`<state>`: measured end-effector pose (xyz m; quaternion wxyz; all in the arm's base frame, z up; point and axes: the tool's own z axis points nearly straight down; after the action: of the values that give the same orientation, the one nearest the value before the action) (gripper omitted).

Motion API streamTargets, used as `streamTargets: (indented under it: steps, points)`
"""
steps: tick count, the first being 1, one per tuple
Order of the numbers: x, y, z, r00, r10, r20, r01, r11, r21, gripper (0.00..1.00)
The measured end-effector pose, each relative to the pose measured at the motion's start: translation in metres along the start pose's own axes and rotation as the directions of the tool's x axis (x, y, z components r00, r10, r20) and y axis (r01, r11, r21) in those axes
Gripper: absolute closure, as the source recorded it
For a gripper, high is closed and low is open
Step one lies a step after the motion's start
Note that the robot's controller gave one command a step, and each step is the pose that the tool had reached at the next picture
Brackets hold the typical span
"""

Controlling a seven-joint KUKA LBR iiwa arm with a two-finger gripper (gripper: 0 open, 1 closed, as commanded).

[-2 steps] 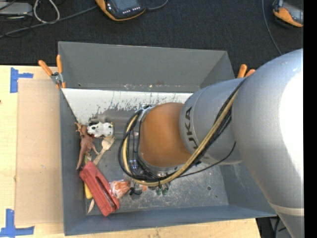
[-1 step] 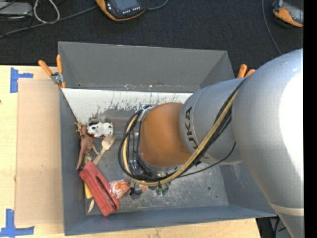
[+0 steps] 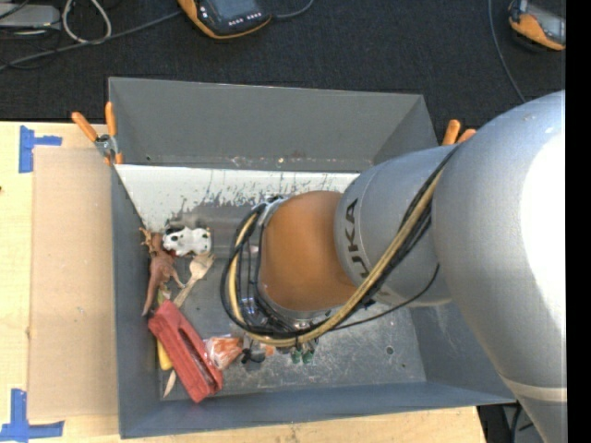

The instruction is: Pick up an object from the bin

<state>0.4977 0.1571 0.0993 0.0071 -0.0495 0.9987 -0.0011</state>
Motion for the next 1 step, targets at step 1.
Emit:
streamTargets:
  steps: [1]
  points:
    - [0.0,-0.0001,0.0,1.0,0.001,0.0,-0.001,1.0,0.0,1.0]
